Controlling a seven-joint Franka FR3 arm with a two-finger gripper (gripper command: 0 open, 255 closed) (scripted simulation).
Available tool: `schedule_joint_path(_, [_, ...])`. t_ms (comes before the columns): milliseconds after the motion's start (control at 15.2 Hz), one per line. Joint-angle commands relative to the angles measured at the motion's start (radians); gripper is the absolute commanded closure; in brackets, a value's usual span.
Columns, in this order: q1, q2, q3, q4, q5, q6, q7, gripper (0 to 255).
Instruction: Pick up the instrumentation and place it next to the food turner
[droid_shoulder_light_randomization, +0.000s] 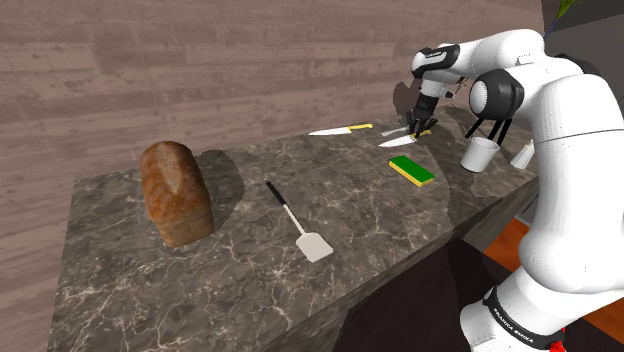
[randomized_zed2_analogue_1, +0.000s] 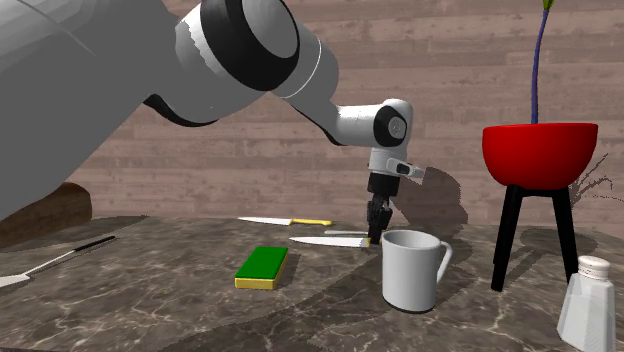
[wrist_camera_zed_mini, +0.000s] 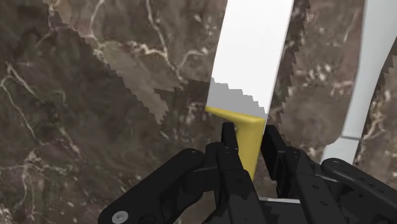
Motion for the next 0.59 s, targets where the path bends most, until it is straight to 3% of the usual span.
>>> schedule_joint_path(0, [0.0, 0.0, 0.0, 0.0, 0.0, 0.0, 0.0, 255])
schedule_joint_path(528, [-0.002, -0.007, -0.002, 0.015, -0.003, -0.022, 0.004, 255])
